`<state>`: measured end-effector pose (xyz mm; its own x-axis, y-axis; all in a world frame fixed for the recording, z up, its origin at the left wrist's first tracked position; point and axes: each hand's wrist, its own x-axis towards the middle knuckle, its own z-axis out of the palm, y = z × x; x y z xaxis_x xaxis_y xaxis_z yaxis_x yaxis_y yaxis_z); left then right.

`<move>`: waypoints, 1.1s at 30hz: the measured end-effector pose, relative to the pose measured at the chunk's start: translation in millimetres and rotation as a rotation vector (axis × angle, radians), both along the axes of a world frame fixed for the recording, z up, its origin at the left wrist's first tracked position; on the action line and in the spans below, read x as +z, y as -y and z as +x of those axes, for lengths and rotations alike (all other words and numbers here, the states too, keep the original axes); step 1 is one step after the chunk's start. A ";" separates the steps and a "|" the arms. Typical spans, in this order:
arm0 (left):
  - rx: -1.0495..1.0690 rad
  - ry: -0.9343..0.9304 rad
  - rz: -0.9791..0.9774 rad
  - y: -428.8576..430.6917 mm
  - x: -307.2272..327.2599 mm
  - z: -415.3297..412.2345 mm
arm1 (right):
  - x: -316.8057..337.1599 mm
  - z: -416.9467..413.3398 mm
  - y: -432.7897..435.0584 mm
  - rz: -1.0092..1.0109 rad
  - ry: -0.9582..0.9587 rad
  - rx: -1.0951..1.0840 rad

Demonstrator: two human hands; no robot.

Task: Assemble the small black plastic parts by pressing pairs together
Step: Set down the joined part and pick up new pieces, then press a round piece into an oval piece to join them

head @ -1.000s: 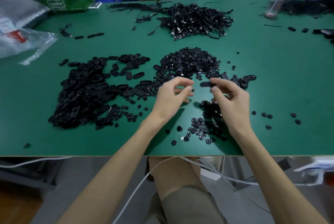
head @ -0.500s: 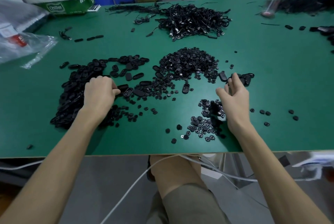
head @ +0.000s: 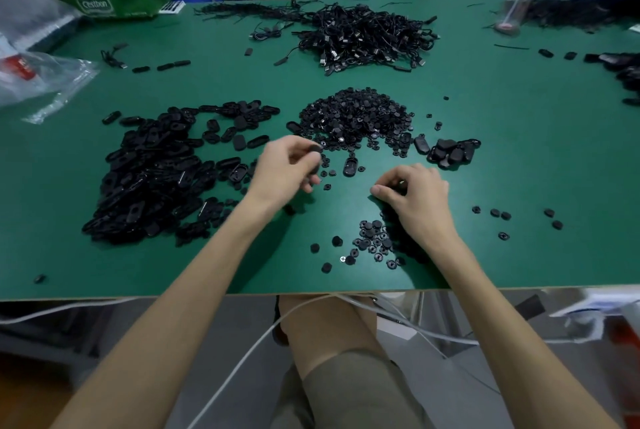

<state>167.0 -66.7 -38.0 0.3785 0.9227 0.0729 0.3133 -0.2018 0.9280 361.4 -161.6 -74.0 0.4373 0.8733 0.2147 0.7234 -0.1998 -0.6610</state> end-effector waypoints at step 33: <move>-0.246 0.262 -0.046 15.1 -39.5 44.6 | 4.2 4.7 10.5 0.342 -0.484 0.101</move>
<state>211.6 -81.8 -77.5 0.5634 0.8111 0.1571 0.0113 -0.1977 0.9802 366.1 -172.1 -69.8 0.4738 0.8321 0.2883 0.3281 0.1370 -0.9347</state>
